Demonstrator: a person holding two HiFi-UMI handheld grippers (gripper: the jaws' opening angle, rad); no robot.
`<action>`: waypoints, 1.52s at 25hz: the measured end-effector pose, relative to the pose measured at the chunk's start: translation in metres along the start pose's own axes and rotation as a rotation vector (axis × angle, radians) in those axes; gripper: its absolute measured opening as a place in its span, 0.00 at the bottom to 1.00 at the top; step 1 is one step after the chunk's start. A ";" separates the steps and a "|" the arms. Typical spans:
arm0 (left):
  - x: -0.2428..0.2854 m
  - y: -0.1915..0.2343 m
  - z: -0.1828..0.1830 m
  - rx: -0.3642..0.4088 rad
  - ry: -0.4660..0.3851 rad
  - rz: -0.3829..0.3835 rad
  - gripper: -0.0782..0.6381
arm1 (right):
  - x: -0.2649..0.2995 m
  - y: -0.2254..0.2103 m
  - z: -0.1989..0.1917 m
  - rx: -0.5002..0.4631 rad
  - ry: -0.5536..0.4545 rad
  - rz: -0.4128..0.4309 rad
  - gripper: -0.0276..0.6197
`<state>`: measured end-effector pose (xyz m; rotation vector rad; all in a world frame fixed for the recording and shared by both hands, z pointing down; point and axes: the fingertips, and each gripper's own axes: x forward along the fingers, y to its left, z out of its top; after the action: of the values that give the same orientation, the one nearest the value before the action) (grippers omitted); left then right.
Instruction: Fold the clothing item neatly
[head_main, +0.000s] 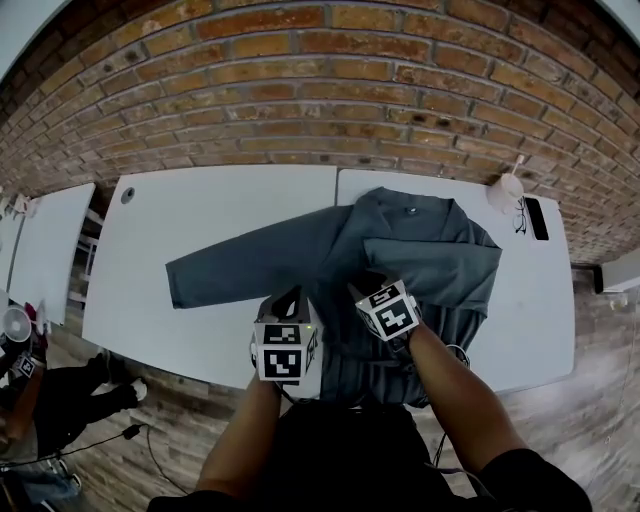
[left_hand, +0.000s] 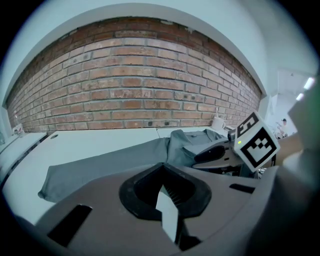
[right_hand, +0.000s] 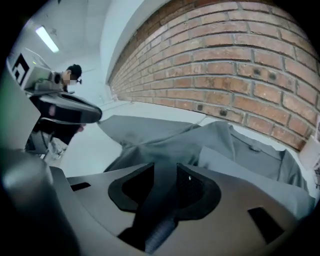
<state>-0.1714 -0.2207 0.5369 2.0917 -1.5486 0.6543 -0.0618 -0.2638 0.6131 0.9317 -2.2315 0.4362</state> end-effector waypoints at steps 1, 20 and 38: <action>0.001 0.000 0.000 -0.002 0.000 -0.003 0.09 | -0.003 0.009 0.007 -0.014 -0.028 0.036 0.23; -0.003 0.051 -0.008 -0.019 0.022 0.094 0.09 | -0.020 -0.038 -0.037 0.300 0.064 -0.215 0.05; -0.082 0.290 -0.102 -0.328 0.240 0.658 0.09 | -0.004 -0.014 -0.041 0.086 0.146 -0.264 0.05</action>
<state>-0.4819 -0.1745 0.5892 1.2047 -2.0366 0.7659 -0.0312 -0.2502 0.6404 1.1824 -1.9387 0.4648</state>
